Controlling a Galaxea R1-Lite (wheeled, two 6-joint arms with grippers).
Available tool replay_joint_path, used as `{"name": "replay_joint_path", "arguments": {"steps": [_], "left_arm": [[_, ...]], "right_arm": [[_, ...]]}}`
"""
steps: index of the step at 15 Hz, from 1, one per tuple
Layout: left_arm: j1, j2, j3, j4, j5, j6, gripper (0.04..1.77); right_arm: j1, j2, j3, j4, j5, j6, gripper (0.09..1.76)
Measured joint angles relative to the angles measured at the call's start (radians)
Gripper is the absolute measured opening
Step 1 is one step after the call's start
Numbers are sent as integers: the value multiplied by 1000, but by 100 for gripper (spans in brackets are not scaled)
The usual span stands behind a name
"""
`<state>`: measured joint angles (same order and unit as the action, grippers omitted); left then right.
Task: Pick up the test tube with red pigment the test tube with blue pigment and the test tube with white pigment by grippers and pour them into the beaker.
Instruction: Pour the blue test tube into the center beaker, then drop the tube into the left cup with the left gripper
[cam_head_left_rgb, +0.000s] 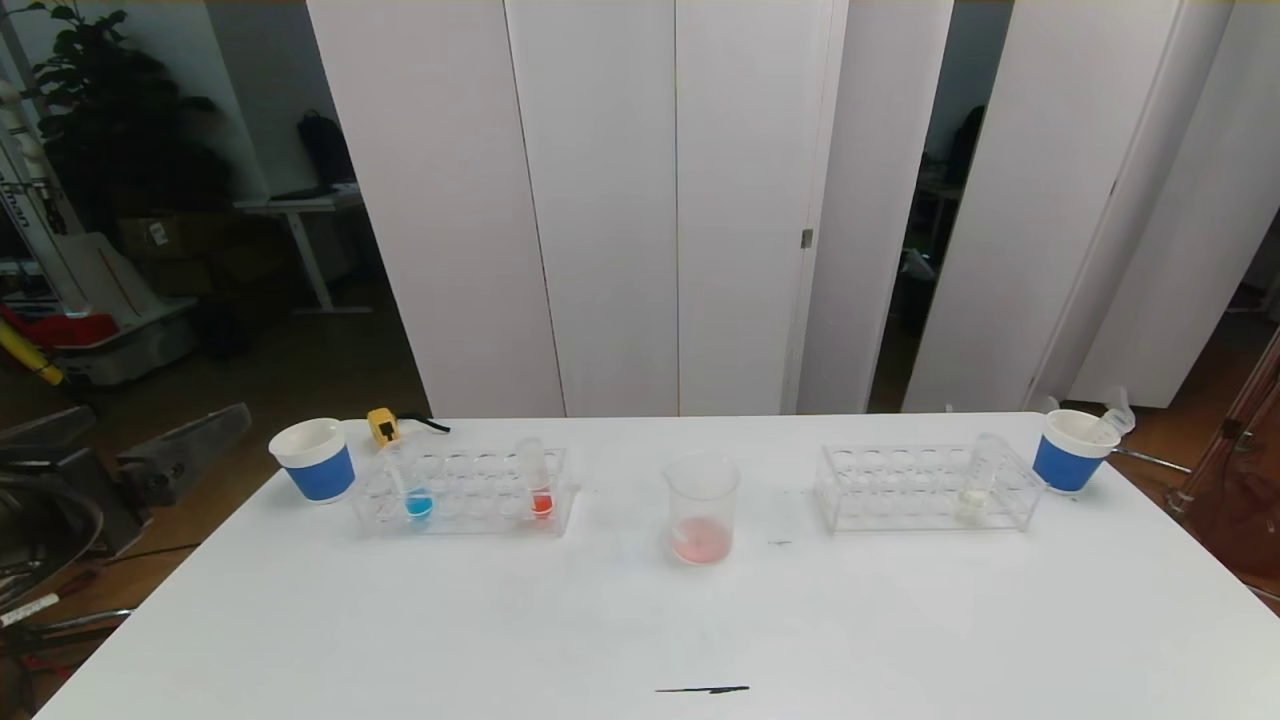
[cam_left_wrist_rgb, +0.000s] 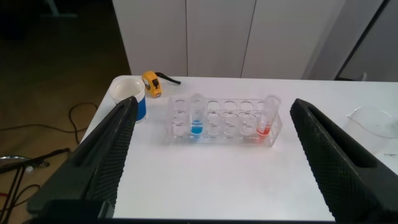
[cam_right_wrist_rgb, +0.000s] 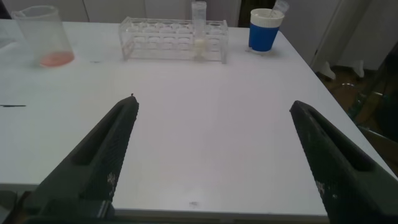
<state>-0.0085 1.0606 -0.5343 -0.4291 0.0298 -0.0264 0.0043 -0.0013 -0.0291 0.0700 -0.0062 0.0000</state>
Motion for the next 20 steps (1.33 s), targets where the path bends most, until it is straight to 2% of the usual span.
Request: {"name": "replay_joint_path", "arguments": {"steps": [6, 9, 20], "left_arm": [[-34, 247, 166, -318, -7, -16, 175], [-49, 353, 209, -438, -8, -40, 175], [-32, 674, 182, -676, -6, -61, 175]], "right_arm": [[0, 0, 0, 0, 0, 0, 175], [0, 0, 0, 0, 0, 0, 175], [0, 0, 0, 0, 0, 0, 175]]}}
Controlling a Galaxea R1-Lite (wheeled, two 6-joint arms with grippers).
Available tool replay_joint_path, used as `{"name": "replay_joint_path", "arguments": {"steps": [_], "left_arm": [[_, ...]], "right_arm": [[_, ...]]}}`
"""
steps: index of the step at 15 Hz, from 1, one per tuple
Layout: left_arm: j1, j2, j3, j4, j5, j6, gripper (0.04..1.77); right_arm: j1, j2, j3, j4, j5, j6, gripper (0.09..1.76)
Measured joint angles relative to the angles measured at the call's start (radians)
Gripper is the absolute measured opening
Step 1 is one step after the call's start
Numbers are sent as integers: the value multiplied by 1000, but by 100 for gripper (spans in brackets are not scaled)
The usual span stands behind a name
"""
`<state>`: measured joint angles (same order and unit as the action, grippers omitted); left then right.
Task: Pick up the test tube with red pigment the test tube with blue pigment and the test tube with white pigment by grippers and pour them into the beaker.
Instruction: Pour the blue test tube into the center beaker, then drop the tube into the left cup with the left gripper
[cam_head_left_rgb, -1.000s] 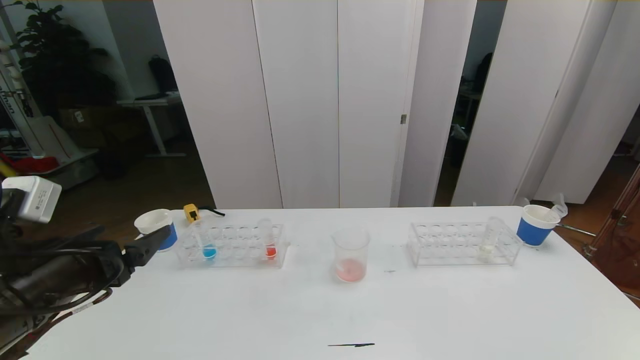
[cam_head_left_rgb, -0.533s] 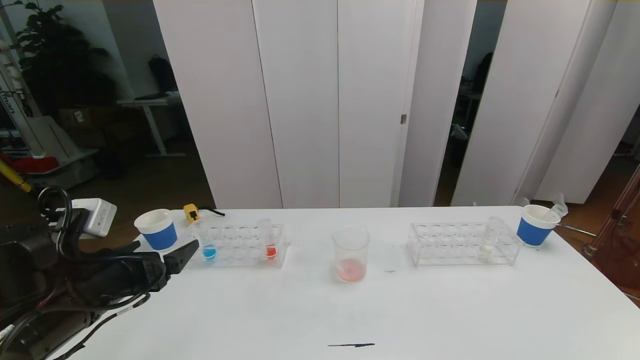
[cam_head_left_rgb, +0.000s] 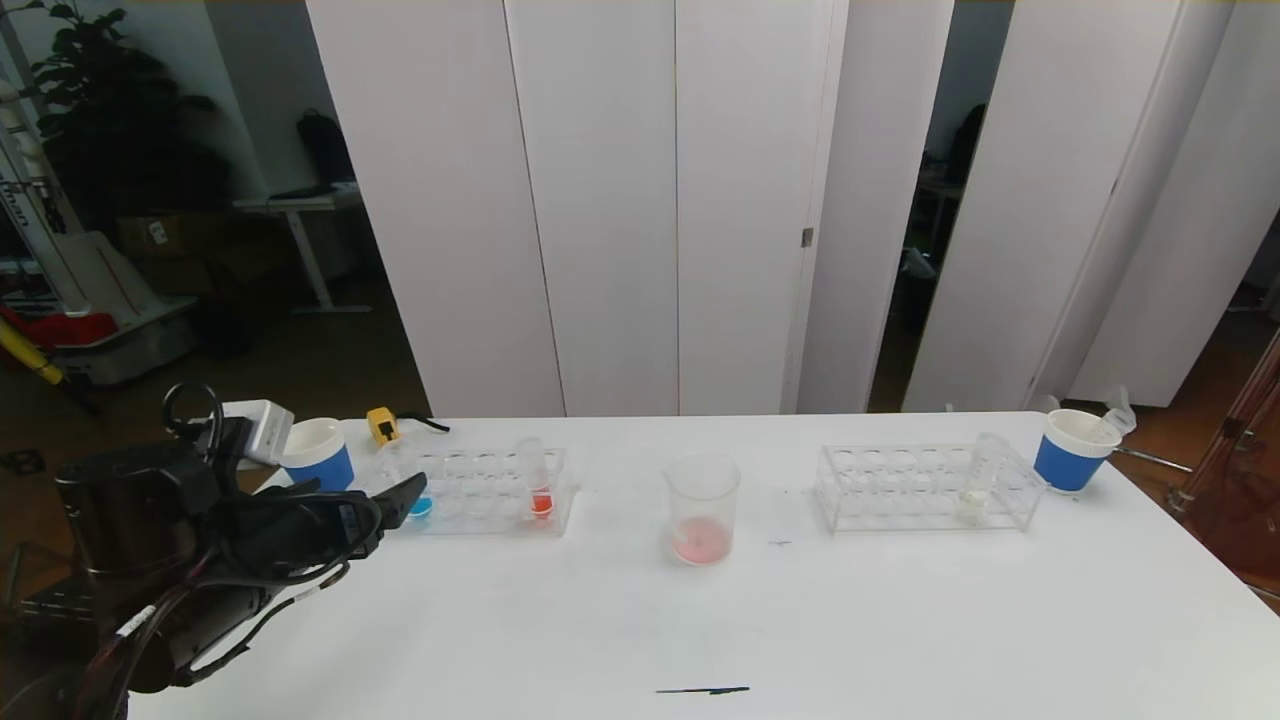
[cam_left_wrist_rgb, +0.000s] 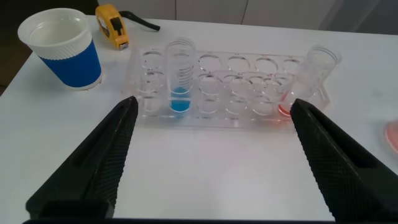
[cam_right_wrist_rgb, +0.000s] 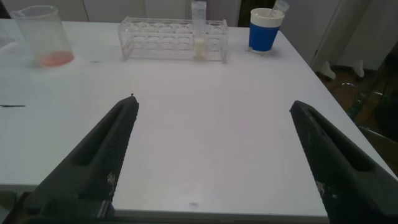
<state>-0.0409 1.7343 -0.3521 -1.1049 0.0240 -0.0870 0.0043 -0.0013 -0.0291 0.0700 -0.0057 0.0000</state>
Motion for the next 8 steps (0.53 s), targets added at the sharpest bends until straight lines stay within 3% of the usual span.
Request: {"name": "replay_joint_path", "arguments": {"steps": [8], "left_arm": [[34, 190, -123, -27, 3, -24, 175]], "right_arm": [[0, 0, 0, 0, 0, 0, 175]]}}
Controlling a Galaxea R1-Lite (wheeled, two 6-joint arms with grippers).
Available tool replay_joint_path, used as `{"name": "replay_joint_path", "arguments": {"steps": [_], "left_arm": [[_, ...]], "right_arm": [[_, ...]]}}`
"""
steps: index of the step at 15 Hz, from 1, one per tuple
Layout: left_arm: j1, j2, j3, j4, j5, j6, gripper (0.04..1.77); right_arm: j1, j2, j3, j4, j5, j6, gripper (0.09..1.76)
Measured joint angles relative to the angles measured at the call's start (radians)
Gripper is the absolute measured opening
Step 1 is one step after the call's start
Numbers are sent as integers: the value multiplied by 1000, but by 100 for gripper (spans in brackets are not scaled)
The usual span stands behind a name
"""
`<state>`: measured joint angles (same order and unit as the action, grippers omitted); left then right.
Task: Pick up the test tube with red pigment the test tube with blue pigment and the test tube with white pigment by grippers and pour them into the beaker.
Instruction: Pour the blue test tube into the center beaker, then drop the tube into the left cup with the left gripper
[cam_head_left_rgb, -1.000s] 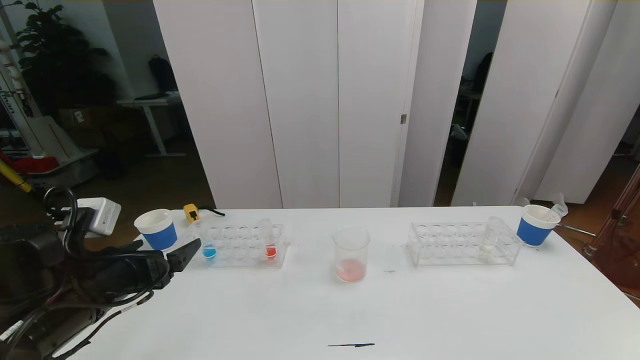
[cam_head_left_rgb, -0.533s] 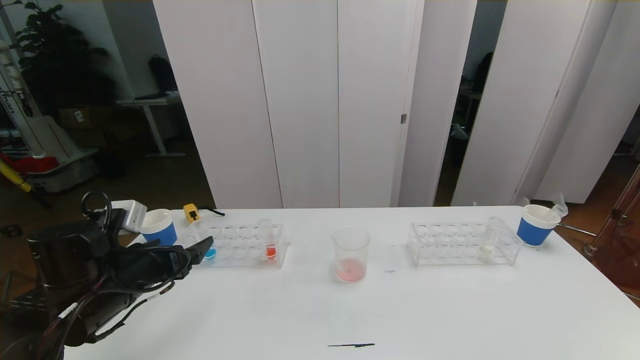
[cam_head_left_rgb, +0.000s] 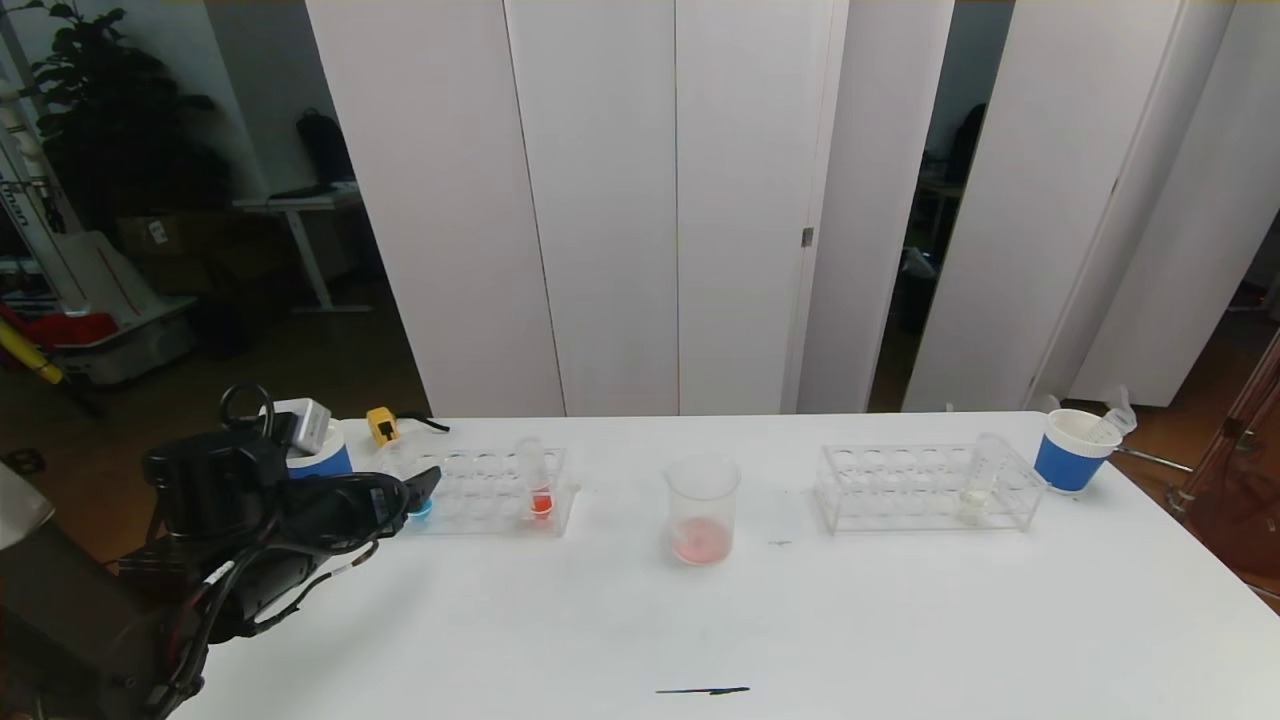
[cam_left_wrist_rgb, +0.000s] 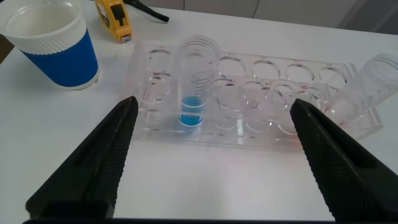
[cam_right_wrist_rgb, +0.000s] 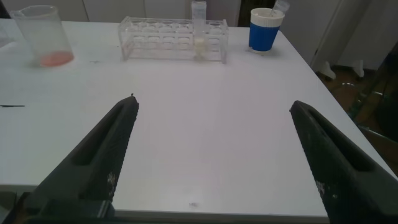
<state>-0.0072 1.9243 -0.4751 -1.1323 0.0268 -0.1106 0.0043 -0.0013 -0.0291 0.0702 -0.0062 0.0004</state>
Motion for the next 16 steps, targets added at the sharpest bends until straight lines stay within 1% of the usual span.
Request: {"name": "replay_joint_path", "arguments": {"steps": [4, 9, 11, 14, 16], "left_arm": [[13, 89, -61, -56, 8, 0, 175], [46, 160, -117, -68, 8, -1, 175], [49, 179, -134, -74, 9, -2, 175], [49, 201, -156, -76, 10, -28, 175], [48, 215, -169, -79, 24, -41, 175]], "right_arm": [[0, 0, 0, 0, 0, 0, 175], [0, 0, 0, 0, 0, 0, 175], [0, 0, 0, 0, 0, 0, 175], [0, 0, 0, 0, 0, 0, 175], [0, 0, 0, 0, 0, 0, 175]]}}
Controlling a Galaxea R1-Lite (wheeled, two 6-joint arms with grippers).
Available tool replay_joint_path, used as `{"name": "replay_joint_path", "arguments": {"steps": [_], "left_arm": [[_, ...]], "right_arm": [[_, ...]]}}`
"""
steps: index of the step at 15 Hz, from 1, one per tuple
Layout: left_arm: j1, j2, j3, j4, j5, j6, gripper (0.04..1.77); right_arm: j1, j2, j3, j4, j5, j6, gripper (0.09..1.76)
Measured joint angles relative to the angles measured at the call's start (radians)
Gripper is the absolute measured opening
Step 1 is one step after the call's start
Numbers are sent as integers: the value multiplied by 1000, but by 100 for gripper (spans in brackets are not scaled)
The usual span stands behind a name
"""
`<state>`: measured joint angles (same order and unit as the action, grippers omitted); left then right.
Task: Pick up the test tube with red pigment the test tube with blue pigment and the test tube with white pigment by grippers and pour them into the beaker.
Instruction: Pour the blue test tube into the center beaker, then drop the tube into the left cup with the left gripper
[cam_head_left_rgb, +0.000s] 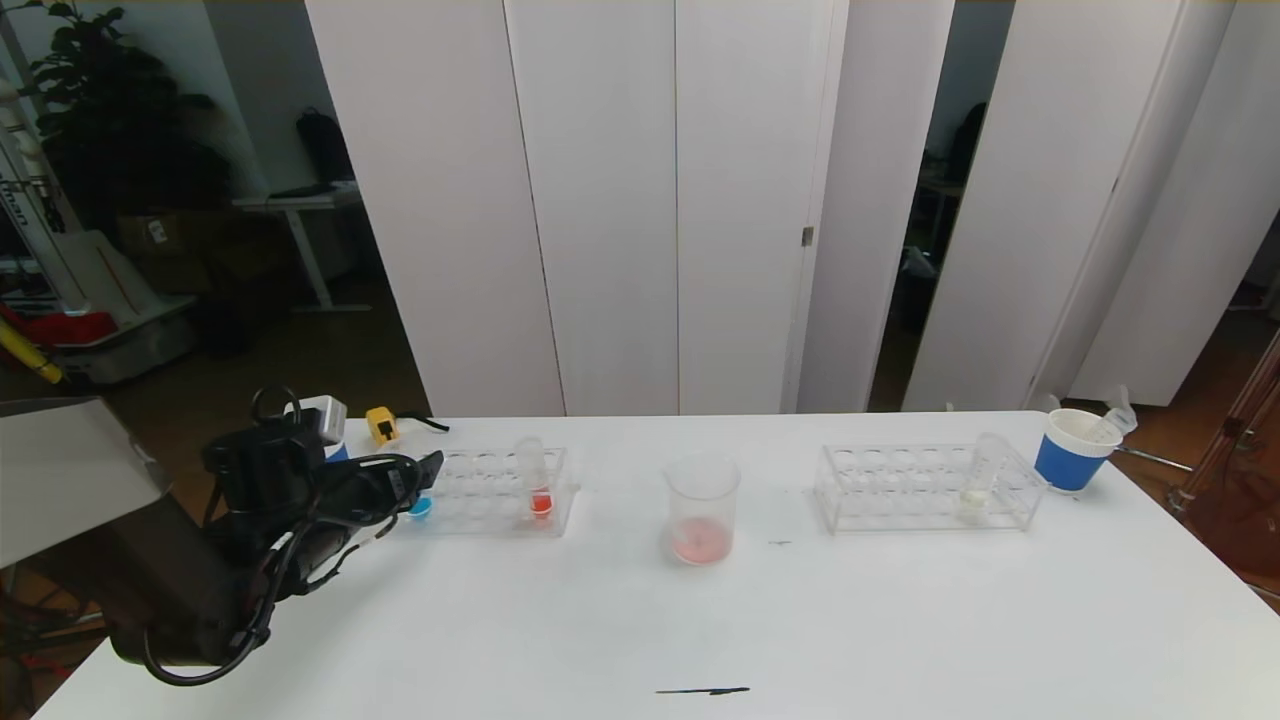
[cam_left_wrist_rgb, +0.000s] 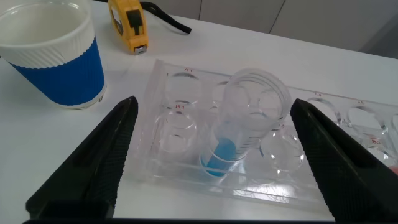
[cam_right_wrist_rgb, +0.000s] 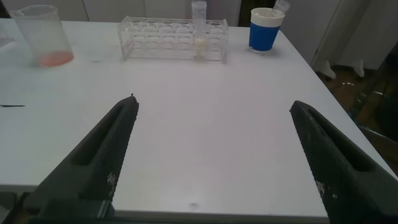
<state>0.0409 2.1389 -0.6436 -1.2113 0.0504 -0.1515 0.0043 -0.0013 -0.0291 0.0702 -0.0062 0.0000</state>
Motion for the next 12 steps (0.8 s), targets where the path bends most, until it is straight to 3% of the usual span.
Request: {"name": "replay_joint_path", "arguments": {"steps": [10, 11, 12], "left_arm": [[5, 42, -43, 1, 15, -9, 175], [6, 46, -50, 3, 15, -11, 171], [6, 50, -56, 2, 14, -11, 152]], "right_arm": [[0, 0, 0, 0, 0, 0, 175], [0, 0, 0, 0, 0, 0, 175], [0, 0, 0, 0, 0, 0, 175]]}}
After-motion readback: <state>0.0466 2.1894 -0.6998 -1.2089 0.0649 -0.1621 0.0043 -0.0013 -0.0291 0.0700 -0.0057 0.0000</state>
